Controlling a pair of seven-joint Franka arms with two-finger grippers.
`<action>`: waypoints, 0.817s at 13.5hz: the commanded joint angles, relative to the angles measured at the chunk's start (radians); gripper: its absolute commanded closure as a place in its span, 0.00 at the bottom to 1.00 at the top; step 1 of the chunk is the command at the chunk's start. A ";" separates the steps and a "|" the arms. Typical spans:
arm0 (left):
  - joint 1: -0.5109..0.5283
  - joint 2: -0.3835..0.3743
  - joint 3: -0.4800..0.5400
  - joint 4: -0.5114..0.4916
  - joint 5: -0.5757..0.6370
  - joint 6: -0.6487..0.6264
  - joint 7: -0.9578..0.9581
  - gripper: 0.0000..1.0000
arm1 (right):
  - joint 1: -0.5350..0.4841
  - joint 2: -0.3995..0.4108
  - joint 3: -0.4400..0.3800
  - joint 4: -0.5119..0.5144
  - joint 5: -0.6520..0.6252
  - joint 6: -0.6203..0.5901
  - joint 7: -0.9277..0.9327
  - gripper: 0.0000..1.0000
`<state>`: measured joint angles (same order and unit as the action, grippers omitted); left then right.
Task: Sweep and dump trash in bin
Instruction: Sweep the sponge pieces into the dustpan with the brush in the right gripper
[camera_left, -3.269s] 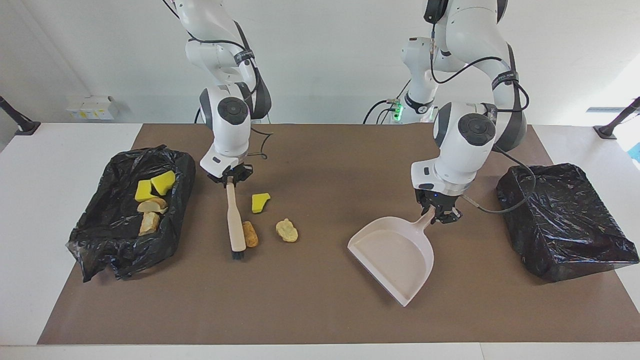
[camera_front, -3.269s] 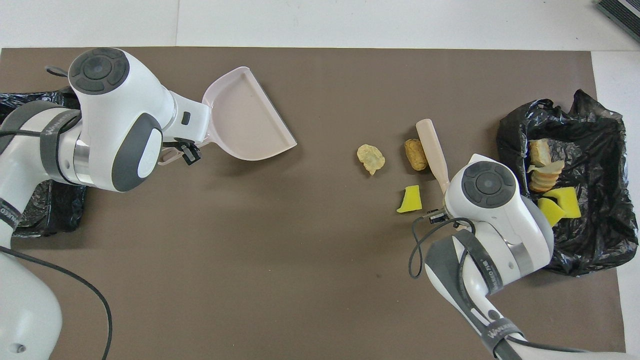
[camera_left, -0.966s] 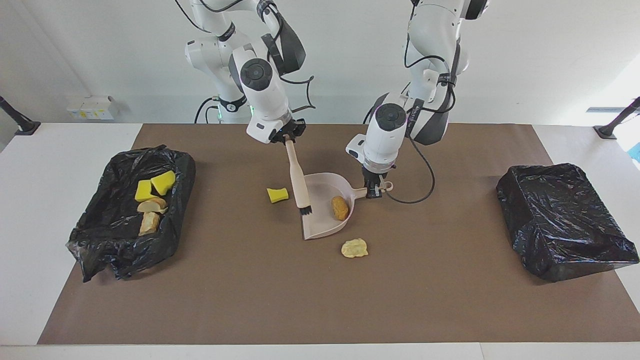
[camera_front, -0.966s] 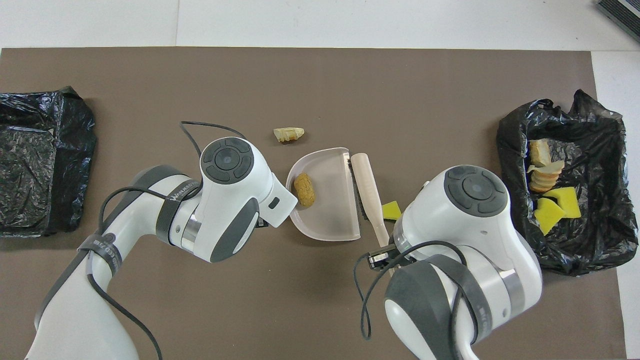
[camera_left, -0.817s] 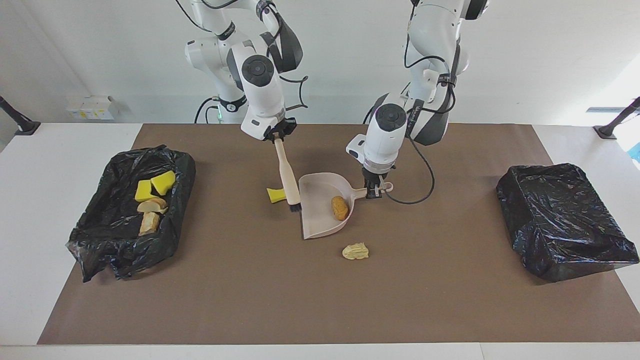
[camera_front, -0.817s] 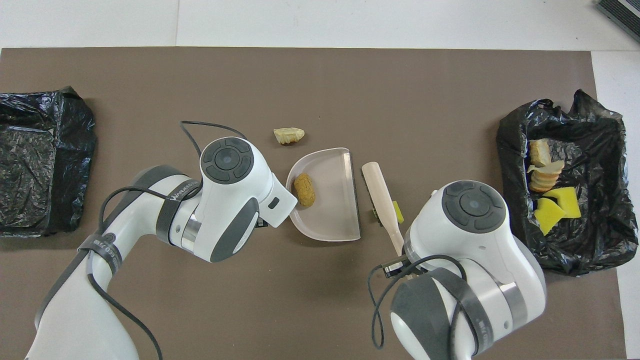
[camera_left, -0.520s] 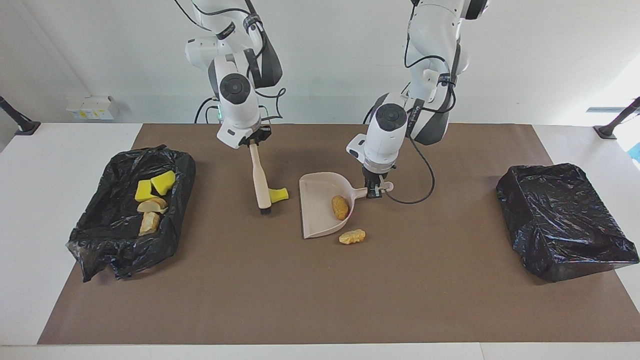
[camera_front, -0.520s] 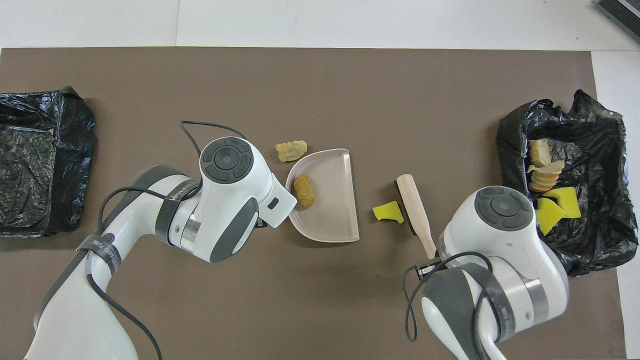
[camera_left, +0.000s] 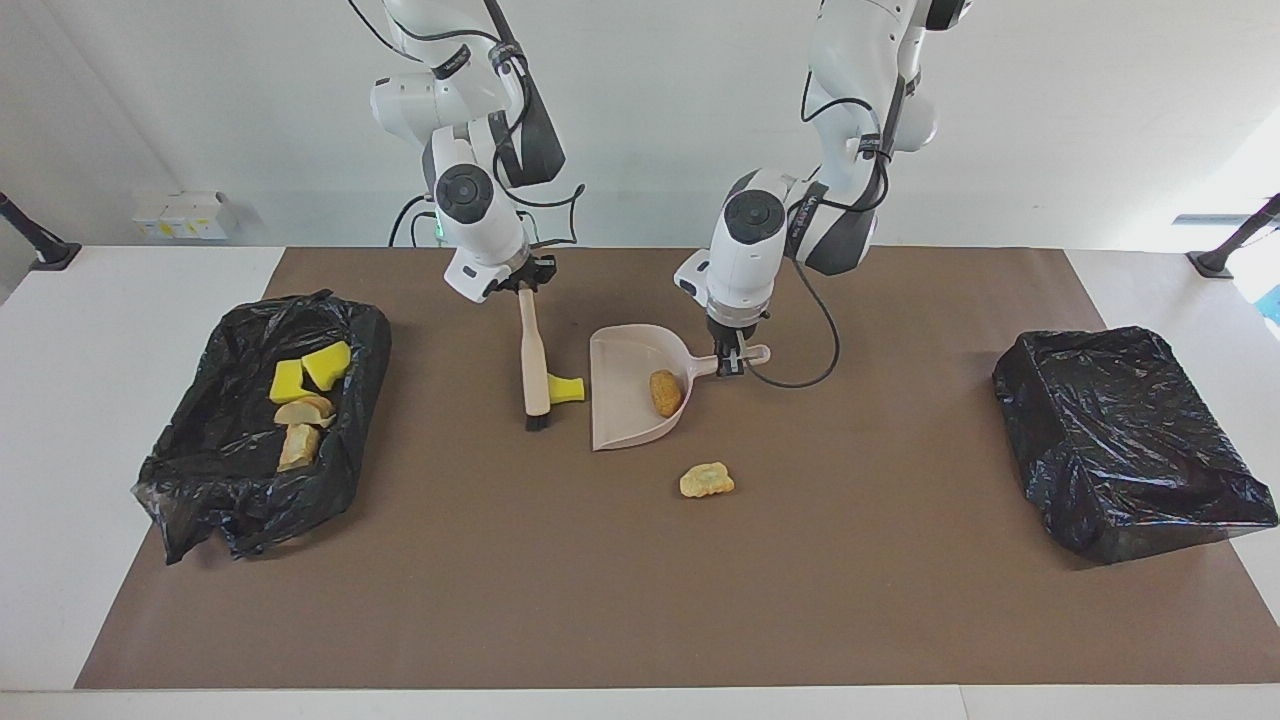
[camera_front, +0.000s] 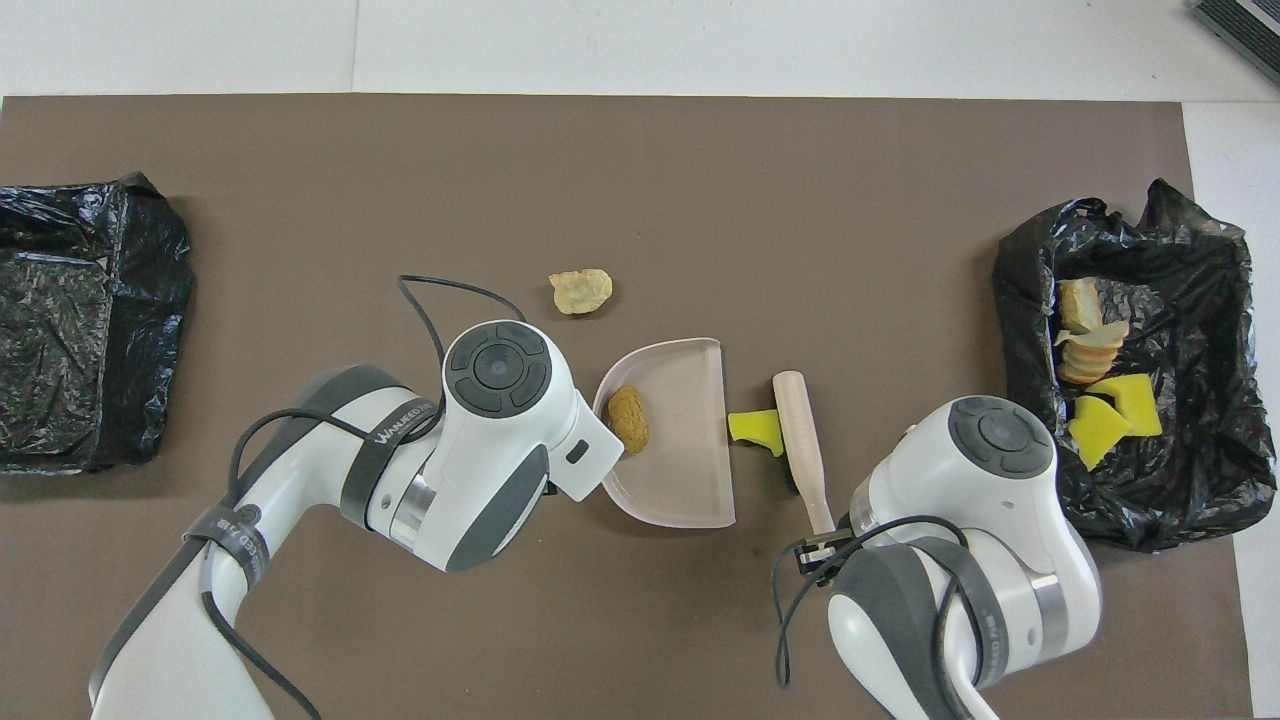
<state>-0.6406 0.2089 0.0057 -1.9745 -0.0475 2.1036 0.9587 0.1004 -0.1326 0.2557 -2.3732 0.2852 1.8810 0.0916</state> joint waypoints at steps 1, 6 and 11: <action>-0.030 -0.040 0.014 -0.066 -0.009 0.035 -0.012 1.00 | 0.051 0.005 0.004 0.000 0.153 0.032 0.023 1.00; -0.010 -0.051 0.016 -0.104 -0.008 0.085 0.014 1.00 | 0.096 0.028 0.004 0.133 0.189 0.004 0.086 1.00; 0.142 -0.077 0.020 -0.038 -0.012 -0.010 0.143 1.00 | 0.120 0.114 0.007 0.316 -0.096 -0.028 0.085 1.00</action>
<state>-0.5570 0.1627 0.0290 -2.0267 -0.0492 2.1356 1.0464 0.2043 -0.0899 0.2573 -2.1578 0.2771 1.8809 0.1618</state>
